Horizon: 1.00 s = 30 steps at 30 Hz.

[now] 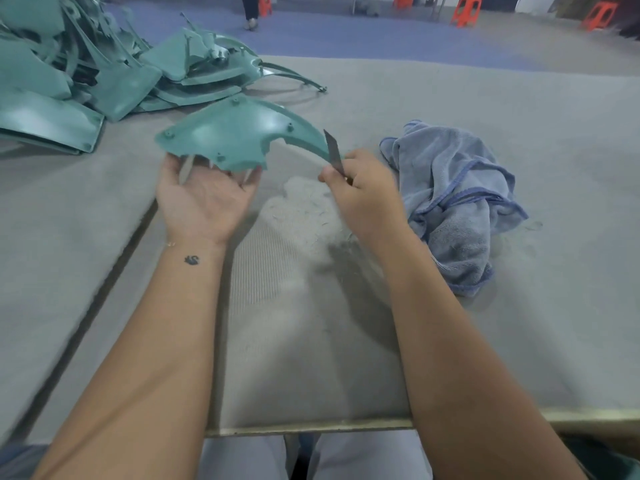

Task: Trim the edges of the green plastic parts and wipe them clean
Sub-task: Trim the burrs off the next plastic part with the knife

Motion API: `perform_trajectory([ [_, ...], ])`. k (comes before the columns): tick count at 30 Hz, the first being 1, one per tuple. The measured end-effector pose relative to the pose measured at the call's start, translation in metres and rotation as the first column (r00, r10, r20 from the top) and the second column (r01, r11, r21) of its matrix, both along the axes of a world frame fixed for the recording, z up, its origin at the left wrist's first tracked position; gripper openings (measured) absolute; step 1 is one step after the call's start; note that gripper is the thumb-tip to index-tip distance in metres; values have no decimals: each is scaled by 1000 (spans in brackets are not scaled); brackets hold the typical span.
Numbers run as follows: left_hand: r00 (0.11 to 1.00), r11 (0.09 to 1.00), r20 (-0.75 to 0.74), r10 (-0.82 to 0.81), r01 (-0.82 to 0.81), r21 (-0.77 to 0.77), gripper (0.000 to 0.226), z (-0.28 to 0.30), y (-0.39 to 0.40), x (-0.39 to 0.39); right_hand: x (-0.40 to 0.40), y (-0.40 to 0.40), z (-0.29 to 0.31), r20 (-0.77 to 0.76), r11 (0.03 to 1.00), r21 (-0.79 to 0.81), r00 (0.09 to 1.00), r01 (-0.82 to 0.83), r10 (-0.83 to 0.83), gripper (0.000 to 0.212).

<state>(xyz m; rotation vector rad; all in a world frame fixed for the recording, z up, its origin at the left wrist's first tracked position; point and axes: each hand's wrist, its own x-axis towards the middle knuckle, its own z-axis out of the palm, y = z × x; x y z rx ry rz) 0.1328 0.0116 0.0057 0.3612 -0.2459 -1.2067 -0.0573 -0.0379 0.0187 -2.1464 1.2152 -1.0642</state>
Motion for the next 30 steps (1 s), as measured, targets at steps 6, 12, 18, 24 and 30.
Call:
perform_trajectory([
  [6,751,892,659,-46,-267,366,41,7,-15,-43,12,9,2,261,980,198,963,22,-74,27],
  [12,354,931,921,-163,-253,262,24,-8,-15,-61,20,7,5,723,792,543,635,-278,-272,32],
  [18,231,914,959,-165,-329,237,29,-9,-13,-60,22,10,2,635,780,518,769,-352,-74,33],
  [24,192,940,973,-128,-290,180,34,-10,-12,-59,18,10,1,600,741,582,792,-335,-114,30],
  [30,127,955,980,-153,-237,180,22,-10,-9,-54,12,4,-1,580,816,564,764,-127,-282,30],
])
